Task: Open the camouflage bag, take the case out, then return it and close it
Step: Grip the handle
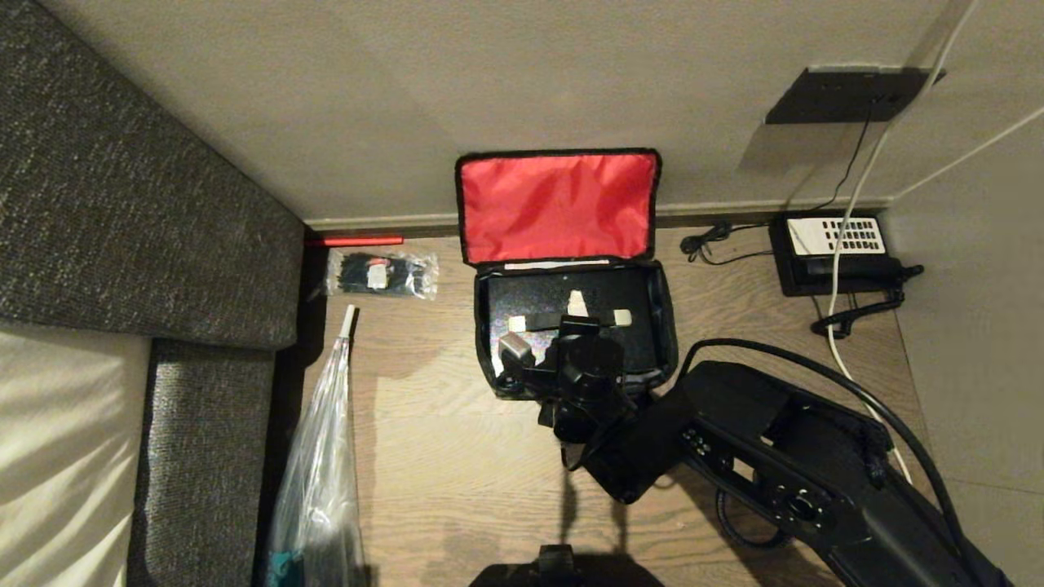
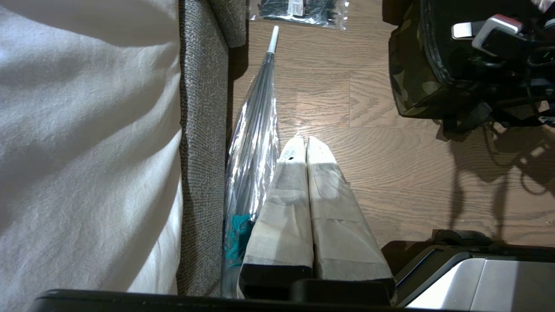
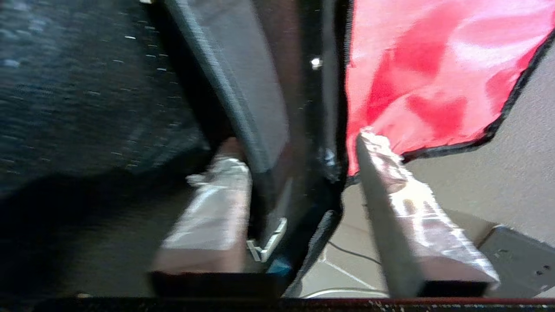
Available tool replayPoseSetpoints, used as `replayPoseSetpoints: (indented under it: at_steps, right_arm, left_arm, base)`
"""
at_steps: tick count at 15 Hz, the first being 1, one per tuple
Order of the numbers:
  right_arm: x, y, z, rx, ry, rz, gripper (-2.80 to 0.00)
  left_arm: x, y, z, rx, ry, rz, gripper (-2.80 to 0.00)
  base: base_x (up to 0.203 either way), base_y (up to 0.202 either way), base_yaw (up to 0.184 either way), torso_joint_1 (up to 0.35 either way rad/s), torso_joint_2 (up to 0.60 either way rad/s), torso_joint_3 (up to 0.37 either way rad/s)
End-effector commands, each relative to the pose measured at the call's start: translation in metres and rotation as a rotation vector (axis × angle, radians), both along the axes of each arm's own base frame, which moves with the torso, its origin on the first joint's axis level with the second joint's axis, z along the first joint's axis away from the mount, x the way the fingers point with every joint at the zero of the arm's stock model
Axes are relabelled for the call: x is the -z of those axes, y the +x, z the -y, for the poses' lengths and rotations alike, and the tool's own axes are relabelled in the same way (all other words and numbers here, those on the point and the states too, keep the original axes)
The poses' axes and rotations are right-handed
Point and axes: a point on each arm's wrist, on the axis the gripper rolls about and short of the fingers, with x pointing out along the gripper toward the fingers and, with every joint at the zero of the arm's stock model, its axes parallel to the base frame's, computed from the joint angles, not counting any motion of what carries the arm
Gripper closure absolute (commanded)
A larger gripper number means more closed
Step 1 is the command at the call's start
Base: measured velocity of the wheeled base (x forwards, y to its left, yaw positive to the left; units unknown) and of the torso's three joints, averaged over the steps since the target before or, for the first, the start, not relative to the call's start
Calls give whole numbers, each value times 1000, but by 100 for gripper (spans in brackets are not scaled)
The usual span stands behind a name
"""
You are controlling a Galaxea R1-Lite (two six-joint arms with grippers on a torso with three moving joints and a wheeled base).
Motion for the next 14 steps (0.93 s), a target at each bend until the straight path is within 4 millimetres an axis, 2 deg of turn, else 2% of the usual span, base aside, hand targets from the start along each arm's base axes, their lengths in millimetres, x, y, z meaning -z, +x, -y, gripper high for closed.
replayPoseSetpoints:
  at_steps: [1,11,14]
  right_arm:
    - [4,3,-3,6,11,21,0]
    - [11,-1,-11,-16,42,24,0]
    - [3,-2,-12,-19,62,41,0]
  left_arm:
    - [1,0,0,-1,0,-1,0]
    - [1,0,0,-1,0,-4,0]
    - [1,0,0,-1,0,-4,0]
  base:
    - [0,0,0,0,0,0]
    - [0,0,0,0,0,0]
    - [0,0,0,0,0,0]
